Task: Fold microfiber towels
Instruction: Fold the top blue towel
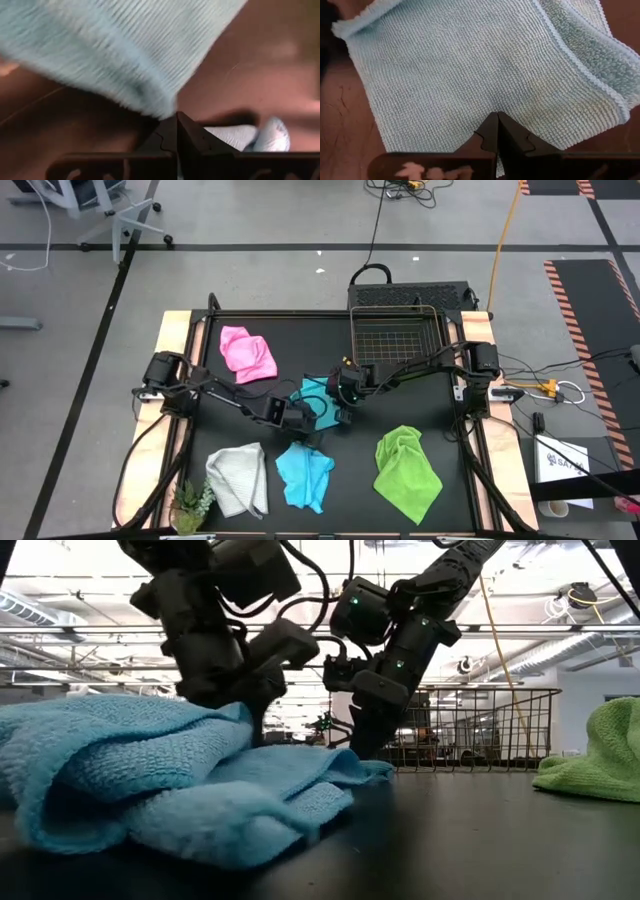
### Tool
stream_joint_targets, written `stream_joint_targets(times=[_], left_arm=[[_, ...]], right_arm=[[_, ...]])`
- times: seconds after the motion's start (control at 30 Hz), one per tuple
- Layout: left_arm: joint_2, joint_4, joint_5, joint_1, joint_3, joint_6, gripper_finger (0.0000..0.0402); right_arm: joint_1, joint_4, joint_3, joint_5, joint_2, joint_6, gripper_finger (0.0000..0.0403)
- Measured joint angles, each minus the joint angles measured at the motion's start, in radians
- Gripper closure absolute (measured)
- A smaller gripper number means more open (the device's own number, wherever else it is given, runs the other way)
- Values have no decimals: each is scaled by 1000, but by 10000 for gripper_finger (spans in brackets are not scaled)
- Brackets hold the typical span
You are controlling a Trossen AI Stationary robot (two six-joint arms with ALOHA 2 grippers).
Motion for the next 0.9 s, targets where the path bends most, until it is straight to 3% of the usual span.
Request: stream_joint_targets(times=[0.2, 0.47, 0.9], left_arm=[[-50, -147, -1, -19, -2, -20, 400], [-147, -109, -240, -4, -2, -10, 400], [-57, 33, -216, 12, -1, 0, 400]], right_arm=[[0, 8, -26, -2, -3, 5, 403], [-1, 35, -29, -5, -3, 7, 403], [0, 59, -30, -8, 0, 8, 403]])
